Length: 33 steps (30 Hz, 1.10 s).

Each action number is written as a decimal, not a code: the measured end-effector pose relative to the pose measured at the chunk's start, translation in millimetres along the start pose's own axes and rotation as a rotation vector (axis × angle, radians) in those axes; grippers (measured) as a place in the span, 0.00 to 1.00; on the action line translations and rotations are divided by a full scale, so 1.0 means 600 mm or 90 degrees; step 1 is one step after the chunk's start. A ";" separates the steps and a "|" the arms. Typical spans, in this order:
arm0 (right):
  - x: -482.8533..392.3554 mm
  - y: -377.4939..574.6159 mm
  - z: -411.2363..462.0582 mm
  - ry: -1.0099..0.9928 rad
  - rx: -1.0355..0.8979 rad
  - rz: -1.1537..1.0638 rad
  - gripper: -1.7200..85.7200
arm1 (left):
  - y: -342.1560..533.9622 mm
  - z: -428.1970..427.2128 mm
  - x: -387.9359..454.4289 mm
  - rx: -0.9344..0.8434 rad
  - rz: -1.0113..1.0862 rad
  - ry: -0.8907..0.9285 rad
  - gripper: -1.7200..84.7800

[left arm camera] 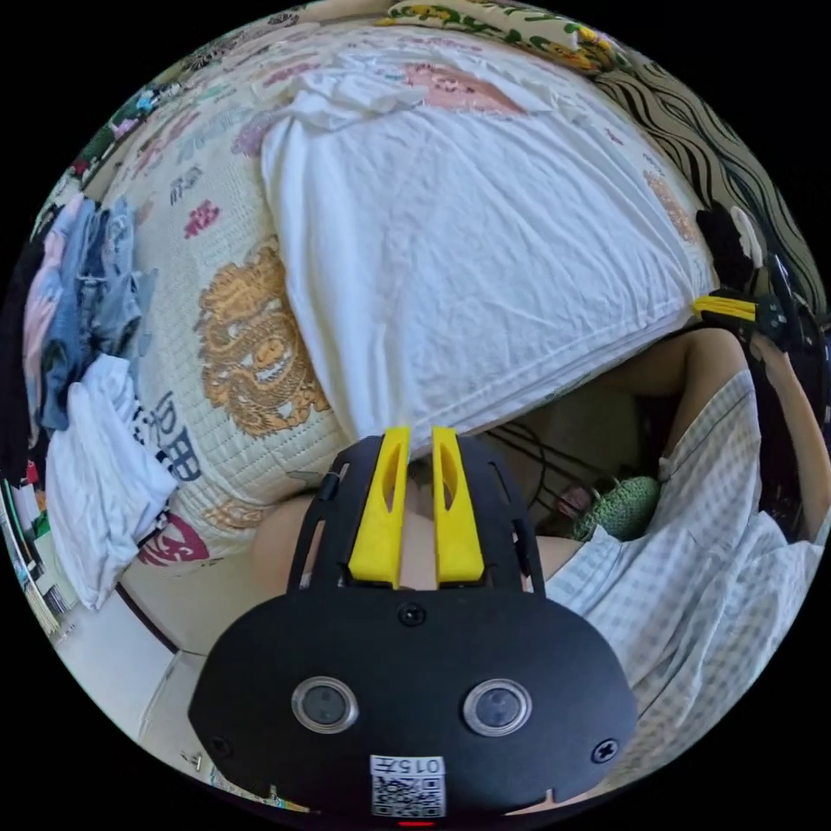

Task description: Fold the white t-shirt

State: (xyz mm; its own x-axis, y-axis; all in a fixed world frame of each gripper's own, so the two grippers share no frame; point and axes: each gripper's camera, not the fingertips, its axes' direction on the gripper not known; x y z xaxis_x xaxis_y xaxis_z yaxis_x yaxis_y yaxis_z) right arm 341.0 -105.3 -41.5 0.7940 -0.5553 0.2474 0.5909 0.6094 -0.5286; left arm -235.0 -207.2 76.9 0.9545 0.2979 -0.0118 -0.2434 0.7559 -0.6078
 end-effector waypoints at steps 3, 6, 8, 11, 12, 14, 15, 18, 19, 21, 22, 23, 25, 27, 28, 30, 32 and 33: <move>-0.002 0.004 -0.017 -0.027 0.014 0.007 0.01 | 0.015 -0.021 0.009 0.034 0.002 0.022 0.02; 0.000 0.029 -0.040 -0.042 0.056 0.022 0.01 | 0.040 -0.046 0.019 0.059 0.007 0.001 0.02; 0.000 0.041 -0.051 -0.059 0.077 0.027 0.01 | 0.051 -0.057 0.025 0.074 0.013 -0.011 0.02; -0.009 0.047 -0.064 -0.059 0.087 0.025 0.01 | 0.053 -0.067 0.038 0.087 0.005 -0.016 0.03; -0.014 0.047 -0.069 -0.057 0.092 0.024 0.01 | 0.047 -0.066 0.047 0.085 0.010 -0.015 0.04; -0.020 0.047 -0.074 -0.058 0.096 0.024 0.01 | 0.031 -0.058 0.063 0.057 0.025 -0.024 0.07; -0.023 0.046 -0.076 -0.058 0.095 0.023 0.01 | 0.019 -0.049 0.074 0.035 0.035 -0.048 0.07; -0.030 0.046 -0.082 -0.054 0.091 0.020 0.01 | -0.005 -0.026 0.093 0.005 0.040 -0.101 0.04; -0.031 0.046 -0.084 -0.053 0.092 0.020 0.01 | -0.008 -0.022 0.094 -0.002 0.035 -0.106 0.03; -0.035 0.050 -0.097 -0.048 0.101 0.016 0.01 | -0.007 -0.030 0.101 0.003 0.038 -0.102 0.02; -0.036 0.052 -0.101 -0.046 0.104 0.015 0.01 | -0.004 -0.037 0.103 0.013 0.044 -0.099 0.02; -0.037 0.055 -0.108 -0.043 0.110 0.013 0.01 | 0.005 -0.051 0.107 0.035 0.051 -0.096 0.02; -0.036 0.059 -0.117 -0.046 0.117 0.014 0.01 | 0.021 -0.071 0.106 0.065 0.050 -0.095 0.02; -0.033 0.063 -0.127 -0.050 0.117 0.014 0.01 | 0.043 -0.096 0.102 0.104 0.034 -0.104 0.02; -0.032 0.064 -0.129 -0.050 0.119 0.013 0.01 | 0.047 -0.101 0.100 0.111 0.030 -0.100 0.02; -0.029 0.069 -0.138 -0.055 0.123 0.011 0.01 | 0.056 -0.114 0.099 0.128 0.020 -0.092 0.02; -0.024 0.068 -0.142 -0.058 0.124 0.017 0.01 | 0.048 -0.109 0.100 0.107 0.015 -0.099 0.03; -0.021 0.065 -0.144 -0.064 0.122 0.023 0.01 | 0.037 -0.102 0.102 0.086 0.011 -0.107 0.04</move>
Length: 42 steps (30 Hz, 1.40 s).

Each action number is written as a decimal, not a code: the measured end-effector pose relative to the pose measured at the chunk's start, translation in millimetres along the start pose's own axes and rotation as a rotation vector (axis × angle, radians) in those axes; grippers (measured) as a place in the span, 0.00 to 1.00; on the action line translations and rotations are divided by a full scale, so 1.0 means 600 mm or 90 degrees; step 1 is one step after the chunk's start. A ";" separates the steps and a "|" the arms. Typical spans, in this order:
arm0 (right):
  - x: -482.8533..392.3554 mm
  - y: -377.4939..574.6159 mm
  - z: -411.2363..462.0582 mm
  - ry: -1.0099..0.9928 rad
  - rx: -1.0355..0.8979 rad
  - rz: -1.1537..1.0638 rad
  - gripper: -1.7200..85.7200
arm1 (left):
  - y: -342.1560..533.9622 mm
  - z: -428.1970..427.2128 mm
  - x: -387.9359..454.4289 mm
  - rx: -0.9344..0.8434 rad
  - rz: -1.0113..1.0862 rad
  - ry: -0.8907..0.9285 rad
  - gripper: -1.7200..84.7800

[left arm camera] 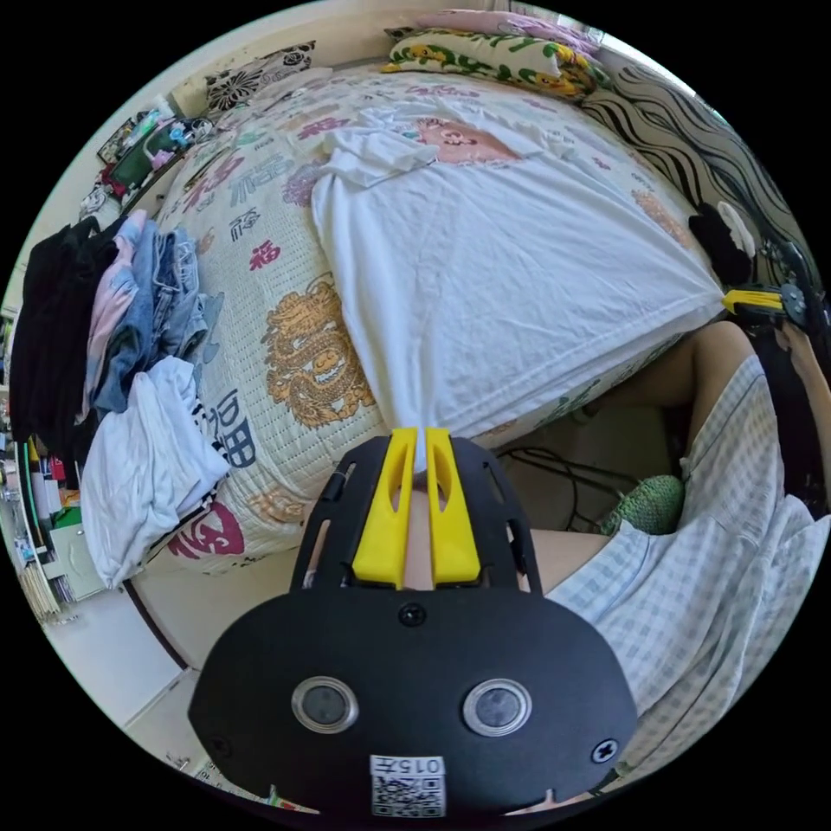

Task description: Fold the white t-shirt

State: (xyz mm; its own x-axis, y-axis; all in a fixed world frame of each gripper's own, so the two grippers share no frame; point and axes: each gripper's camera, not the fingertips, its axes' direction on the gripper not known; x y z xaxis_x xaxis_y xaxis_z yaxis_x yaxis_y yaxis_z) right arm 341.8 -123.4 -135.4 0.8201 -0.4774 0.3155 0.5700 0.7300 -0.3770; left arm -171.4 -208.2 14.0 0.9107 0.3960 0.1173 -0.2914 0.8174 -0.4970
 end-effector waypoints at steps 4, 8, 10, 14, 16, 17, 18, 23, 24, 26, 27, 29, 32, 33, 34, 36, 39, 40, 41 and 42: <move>0.004 -0.010 -0.007 0.007 -0.010 0.000 0.01 | -0.033 0.027 0.008 -0.064 0.002 0.003 0.03; 0.015 -0.007 -0.029 0.014 -0.006 -0.002 0.01 | -0.034 0.012 0.015 -0.053 0.030 0.004 0.02; 0.023 -0.005 -0.038 0.008 -0.004 0.001 0.01 | -0.020 -0.011 0.012 -0.025 0.035 0.011 0.02; 0.036 -0.004 -0.048 0.013 -0.028 -0.017 0.01 | 0.021 -0.070 -0.003 0.043 0.026 0.035 0.01; 0.039 -0.005 -0.049 0.022 -0.046 -0.031 0.01 | 0.027 -0.081 -0.008 0.041 0.031 0.033 0.01; 0.041 -0.007 -0.050 0.030 -0.062 -0.044 0.01 | 0.028 -0.084 -0.011 0.032 0.037 0.028 0.01; 0.043 -0.008 -0.050 0.040 -0.076 -0.056 0.01 | 0.027 -0.085 -0.013 0.022 0.041 0.024 0.01; 0.066 -0.032 -0.033 0.029 -0.139 -0.068 0.02 | 0.003 -0.061 -0.009 -0.043 0.076 0.019 0.01; 0.075 -0.042 -0.022 0.022 -0.162 -0.063 0.02 | -0.010 -0.052 -0.005 -0.065 0.086 0.024 0.02; 0.092 -0.056 -0.007 0.004 -0.189 -0.048 0.03 | -0.031 -0.034 0.001 -0.112 0.101 0.024 0.02; 0.104 -0.062 0.000 -0.002 -0.219 -0.044 0.05 | -0.042 -0.024 0.003 -0.142 0.108 0.013 0.02; 0.125 -0.064 -0.004 0.008 -0.244 -0.046 0.09 | -0.049 -0.025 0.002 -0.166 0.121 0.009 0.03; 0.182 -0.062 -0.058 0.037 -0.190 -0.013 0.10 | -0.048 -0.076 -0.018 -0.126 0.115 0.065 0.06; 0.210 -0.071 -0.088 0.021 -0.146 0.005 0.10 | -0.056 -0.107 -0.032 -0.084 0.100 0.065 0.08; 0.224 -0.079 -0.102 0.013 -0.122 0.014 0.10 | -0.065 -0.123 -0.040 -0.060 0.091 0.063 0.08; 0.272 -0.137 -0.151 -0.023 -0.022 0.026 0.11 | -0.131 -0.176 -0.068 0.036 0.060 0.081 0.09; 0.309 -0.252 -0.178 -0.091 0.076 -0.004 0.12 | -0.259 -0.198 -0.076 0.109 0.057 0.095 0.11; 0.315 -0.277 -0.179 -0.103 0.087 -0.010 0.12 | -0.287 -0.198 -0.075 0.119 0.057 0.095 0.11; 0.325 -0.326 -0.176 -0.123 0.103 -0.019 0.12 | -0.341 -0.192 -0.071 0.131 0.054 0.102 0.11; 0.333 -0.371 -0.170 -0.134 0.113 -0.024 0.13 | -0.392 -0.181 -0.067 0.133 0.053 0.116 0.11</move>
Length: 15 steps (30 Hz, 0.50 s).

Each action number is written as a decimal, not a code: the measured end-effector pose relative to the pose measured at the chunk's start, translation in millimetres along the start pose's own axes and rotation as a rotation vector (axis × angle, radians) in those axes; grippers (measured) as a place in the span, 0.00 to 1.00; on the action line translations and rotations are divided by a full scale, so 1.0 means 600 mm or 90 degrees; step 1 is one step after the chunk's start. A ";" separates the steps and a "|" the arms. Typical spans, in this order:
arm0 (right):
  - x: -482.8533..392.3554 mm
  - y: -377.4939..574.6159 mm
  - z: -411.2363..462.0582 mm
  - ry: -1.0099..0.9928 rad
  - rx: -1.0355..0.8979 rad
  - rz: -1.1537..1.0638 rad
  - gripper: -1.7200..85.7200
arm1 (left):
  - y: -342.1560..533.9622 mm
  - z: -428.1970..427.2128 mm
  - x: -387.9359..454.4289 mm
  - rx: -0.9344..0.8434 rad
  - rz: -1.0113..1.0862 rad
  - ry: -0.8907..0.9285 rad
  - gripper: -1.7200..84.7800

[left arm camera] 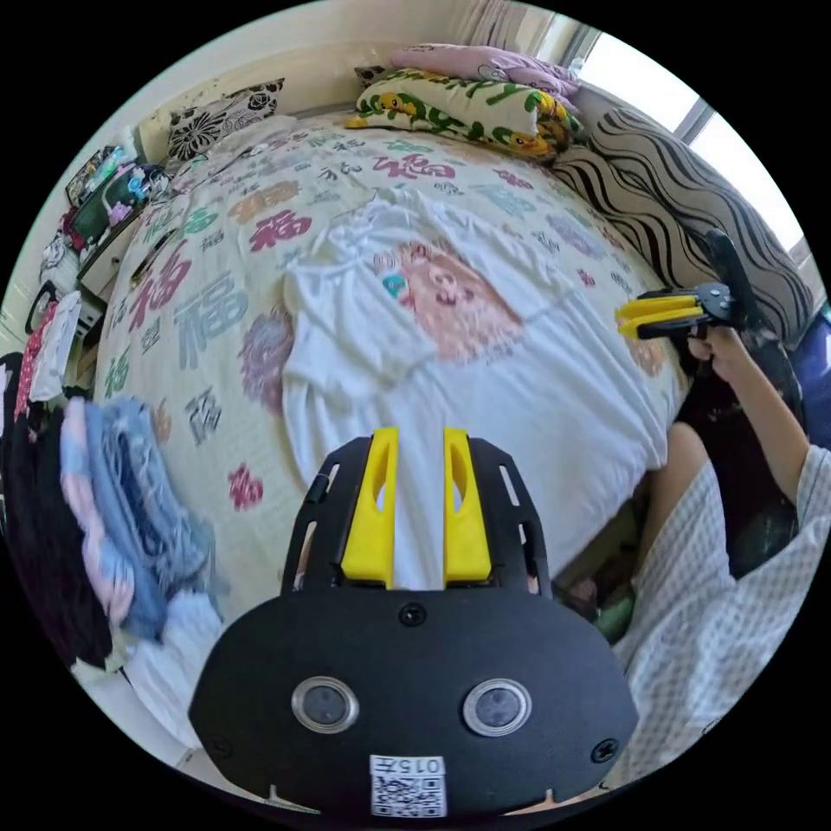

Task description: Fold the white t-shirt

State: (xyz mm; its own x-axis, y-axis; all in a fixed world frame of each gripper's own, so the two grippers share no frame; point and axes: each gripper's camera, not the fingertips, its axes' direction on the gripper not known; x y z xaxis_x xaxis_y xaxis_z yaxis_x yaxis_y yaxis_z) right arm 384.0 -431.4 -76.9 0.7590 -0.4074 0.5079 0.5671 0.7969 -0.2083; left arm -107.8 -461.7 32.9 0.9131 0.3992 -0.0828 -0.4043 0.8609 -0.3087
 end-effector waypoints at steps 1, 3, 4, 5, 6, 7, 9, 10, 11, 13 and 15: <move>0.006 -0.020 0.007 -0.007 -0.002 -0.002 0.13 | -0.022 0.012 -0.001 -0.005 0.000 0.007 0.11; 0.036 -0.081 0.042 -0.018 -0.053 0.012 0.13 | -0.089 0.056 -0.006 -0.039 -0.006 -0.002 0.10; 0.044 -0.091 0.049 -0.016 -0.065 0.019 0.13 | -0.101 0.064 -0.008 -0.049 -0.011 -0.003 0.10; 0.059 -0.104 0.059 -0.002 -0.093 0.037 0.12 | -0.120 0.078 -0.011 -0.071 -0.018 -0.004 0.09; 0.074 -0.111 0.058 0.007 -0.104 0.051 0.10 | -0.134 0.086 -0.014 -0.092 -0.024 0.002 0.06; 0.080 -0.112 0.054 0.004 -0.103 0.052 0.09 | -0.139 0.088 -0.016 -0.102 -0.026 0.009 0.05; 0.112 -0.113 0.027 -0.020 -0.106 0.075 0.04 | -0.152 0.077 -0.022 -0.122 -0.035 0.034 0.02; 0.120 -0.112 0.018 -0.029 -0.102 0.080 0.04 | -0.154 0.070 -0.023 -0.123 -0.038 0.038 0.02; 0.139 -0.108 -0.005 -0.047 -0.088 0.098 0.03 | -0.158 0.053 -0.027 -0.120 -0.045 0.044 0.02; 0.170 -0.102 -0.044 -0.071 -0.065 0.134 0.02 | -0.164 0.022 -0.034 -0.110 -0.054 0.044 0.01; 0.220 -0.092 -0.102 -0.097 -0.024 0.182 0.02 | -0.172 -0.028 -0.048 -0.094 -0.061 0.019 0.01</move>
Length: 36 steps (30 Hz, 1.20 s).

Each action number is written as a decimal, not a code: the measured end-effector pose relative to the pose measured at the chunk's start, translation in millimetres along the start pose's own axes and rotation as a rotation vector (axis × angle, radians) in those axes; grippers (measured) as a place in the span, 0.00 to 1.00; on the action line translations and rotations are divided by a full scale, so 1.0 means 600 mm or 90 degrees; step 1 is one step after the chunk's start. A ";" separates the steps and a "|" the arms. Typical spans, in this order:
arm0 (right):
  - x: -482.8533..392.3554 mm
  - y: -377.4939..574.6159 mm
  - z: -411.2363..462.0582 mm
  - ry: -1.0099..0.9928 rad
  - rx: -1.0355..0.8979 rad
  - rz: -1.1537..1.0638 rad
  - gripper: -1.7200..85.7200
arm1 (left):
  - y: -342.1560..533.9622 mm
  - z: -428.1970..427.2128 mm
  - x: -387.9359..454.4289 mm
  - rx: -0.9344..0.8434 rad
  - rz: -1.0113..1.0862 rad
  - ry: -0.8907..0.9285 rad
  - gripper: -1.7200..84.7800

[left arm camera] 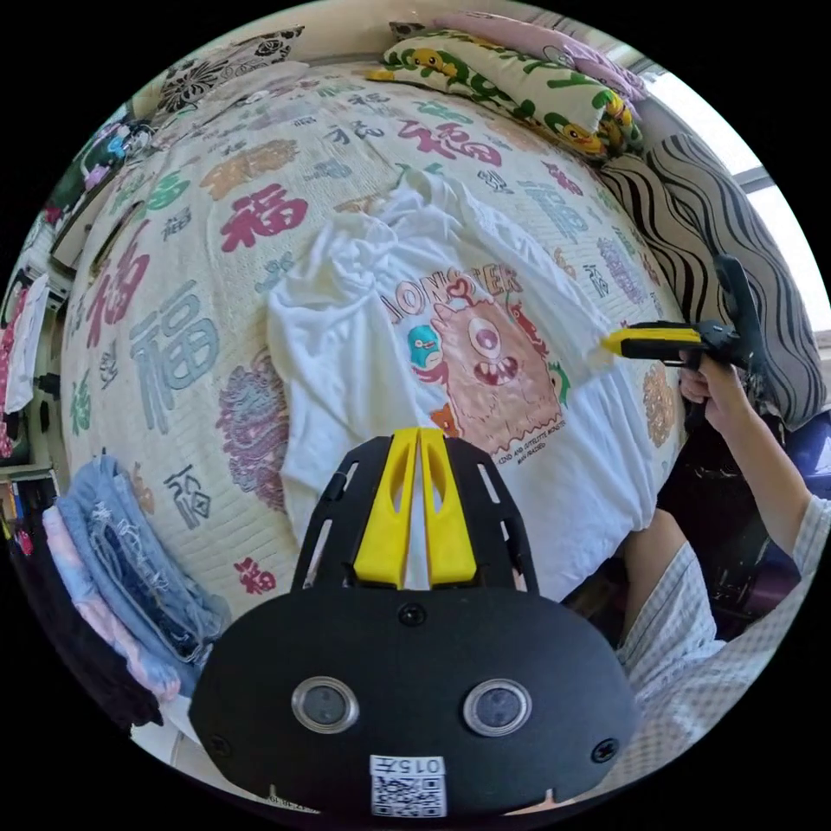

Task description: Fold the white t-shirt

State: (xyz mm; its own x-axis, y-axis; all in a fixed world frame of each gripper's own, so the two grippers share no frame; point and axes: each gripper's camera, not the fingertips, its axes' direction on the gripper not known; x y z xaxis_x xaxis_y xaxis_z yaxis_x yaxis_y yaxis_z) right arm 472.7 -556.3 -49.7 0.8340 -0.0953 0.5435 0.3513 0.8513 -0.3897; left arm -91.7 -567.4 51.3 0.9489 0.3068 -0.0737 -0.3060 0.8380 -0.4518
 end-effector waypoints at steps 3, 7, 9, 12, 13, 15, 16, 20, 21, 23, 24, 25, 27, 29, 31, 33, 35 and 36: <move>0.066 -0.008 -0.081 -0.003 0.051 0.053 0.02 | -0.009 -0.066 -0.040 0.033 -0.035 -0.044 0.01; 0.150 -0.043 -0.152 0.051 0.086 0.115 0.02 | -0.038 -0.120 -0.117 0.056 -0.111 -0.117 0.01; 0.199 -0.080 -0.179 0.080 0.104 0.142 0.02 | -0.066 -0.133 -0.171 0.058 -0.175 -0.162 0.01; 0.250 -0.132 -0.182 0.097 0.100 0.175 0.02 | -0.100 -0.122 -0.221 0.034 -0.246 -0.224 0.01; 0.259 -0.142 -0.179 0.101 0.094 0.180 0.03 | -0.106 -0.117 -0.226 0.026 -0.254 -0.232 0.01; 0.291 -0.167 -0.166 0.140 0.064 0.221 0.04 | -0.126 -0.096 -0.227 -0.008 -0.293 -0.260 0.02; 0.297 -0.170 -0.166 0.153 0.058 0.236 0.05 | -0.130 -0.094 -0.222 -0.007 -0.300 -0.268 0.02; 0.316 -0.153 -0.186 0.127 0.067 0.240 0.09 | -0.174 -0.095 -0.122 0.041 -0.201 -0.298 0.06; 0.315 -0.140 -0.188 0.117 0.049 0.231 0.10 | -0.193 -0.096 -0.072 0.067 -0.133 -0.278 0.06; 0.310 -0.122 -0.184 0.101 0.020 0.218 0.10 | -0.234 -0.090 0.015 0.090 -0.022 -0.227 0.07; 0.305 -0.111 -0.179 0.096 0.007 0.212 0.11 | -0.266 -0.082 0.080 0.107 0.052 -0.196 0.07; 0.303 -0.108 -0.176 0.095 0.002 0.209 0.11 | -0.285 -0.076 0.114 0.111 0.093 -0.179 0.07; 0.296 -0.102 -0.166 0.083 0.002 0.212 0.11 | -0.365 -0.046 0.258 0.105 0.239 -0.135 0.08; 0.293 -0.109 -0.159 0.070 0.006 0.220 0.11 | -0.420 -0.018 0.365 0.093 0.344 -0.113 0.09; 0.289 -0.122 -0.149 0.066 -0.001 0.223 0.11 | -0.467 0.012 0.460 0.080 0.427 -0.114 0.09; 0.286 -0.137 -0.143 0.090 -0.003 0.234 0.10 | -0.521 0.051 0.558 0.057 0.500 -0.108 0.10; 0.284 -0.142 -0.146 0.092 0.006 0.222 0.09 | -0.557 0.078 0.608 0.038 0.524 -0.108 0.10; 0.287 -0.142 -0.152 0.079 0.015 0.226 0.07 | -0.580 0.096 0.633 0.021 0.528 -0.111 0.09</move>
State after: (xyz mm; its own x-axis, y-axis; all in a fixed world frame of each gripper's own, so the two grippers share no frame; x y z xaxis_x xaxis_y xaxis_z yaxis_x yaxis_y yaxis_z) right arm 625.0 -692.0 9.3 0.9479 0.1466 0.2829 0.0230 0.8541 -0.5196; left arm 370.6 -716.2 231.9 0.3911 0.8911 -0.2302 -0.9025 0.3222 -0.2859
